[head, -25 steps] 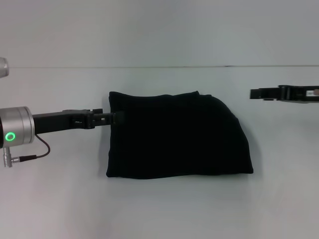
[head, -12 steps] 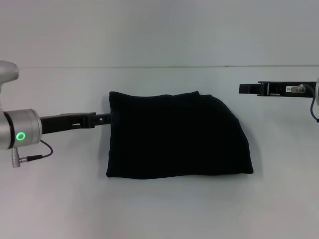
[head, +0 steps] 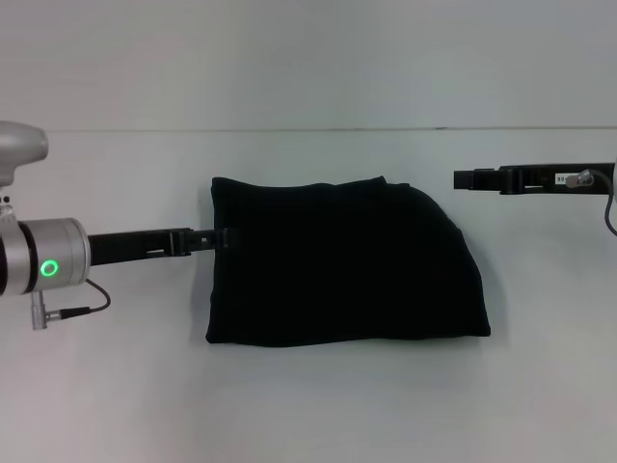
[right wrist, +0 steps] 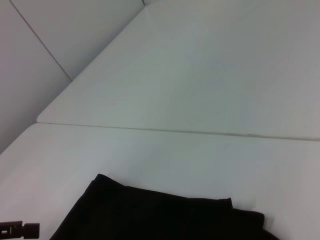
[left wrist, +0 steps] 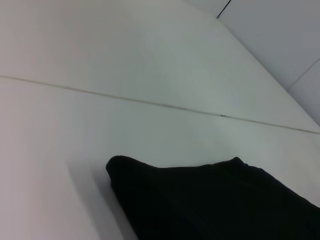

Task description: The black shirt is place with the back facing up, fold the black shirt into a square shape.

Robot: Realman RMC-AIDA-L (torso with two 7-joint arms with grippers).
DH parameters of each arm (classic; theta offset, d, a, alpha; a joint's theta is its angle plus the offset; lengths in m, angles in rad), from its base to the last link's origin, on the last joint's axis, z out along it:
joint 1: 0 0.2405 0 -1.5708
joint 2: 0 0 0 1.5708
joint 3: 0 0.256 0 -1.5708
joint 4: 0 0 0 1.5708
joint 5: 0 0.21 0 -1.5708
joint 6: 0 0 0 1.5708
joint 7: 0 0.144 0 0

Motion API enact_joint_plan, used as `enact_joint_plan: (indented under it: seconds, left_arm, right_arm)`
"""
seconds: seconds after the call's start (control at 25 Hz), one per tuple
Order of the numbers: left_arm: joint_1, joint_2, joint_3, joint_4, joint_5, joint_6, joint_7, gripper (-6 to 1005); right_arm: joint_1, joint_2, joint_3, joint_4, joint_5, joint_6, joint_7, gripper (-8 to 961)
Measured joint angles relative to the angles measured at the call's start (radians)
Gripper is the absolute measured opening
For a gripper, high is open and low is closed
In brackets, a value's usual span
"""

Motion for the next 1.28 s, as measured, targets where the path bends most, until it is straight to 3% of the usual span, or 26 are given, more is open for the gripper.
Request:
enact_joint_plan:
  seconds: [0.52,0.68,0.84,1.04,1.28]
  left_arm:
    - [-0.017,0.0,0.011,-0.043,0.0,0.001,-0.005,949]
    - [-0.014,0.001,0.013,-0.018,0.001,0.014,-0.007,949]
    - [-0.012,0.004,0.018,0.061,0.001,0.075,0.05,948]
    - [-0.05,0.019,0.036,0.121,0.003,0.251,0.151,947]
    - [-0.073,0.018,0.156,0.178,0.01,0.34,0.241,947]
  right_arm:
    - [0.007,-0.002,0.005,-0.006,0.0,-0.032,-0.013,518]
    - [0.007,-0.002,-0.002,-0.016,0.0,-0.048,-0.059,635]
    - [0.015,0.004,0.001,-0.019,0.0,-0.064,-0.205,683]
    - [0.037,0.01,-0.02,-0.02,0.0,-0.131,-0.294,715]
    - [0.044,0.01,-0.037,-0.033,-0.005,-0.205,-0.325,754]
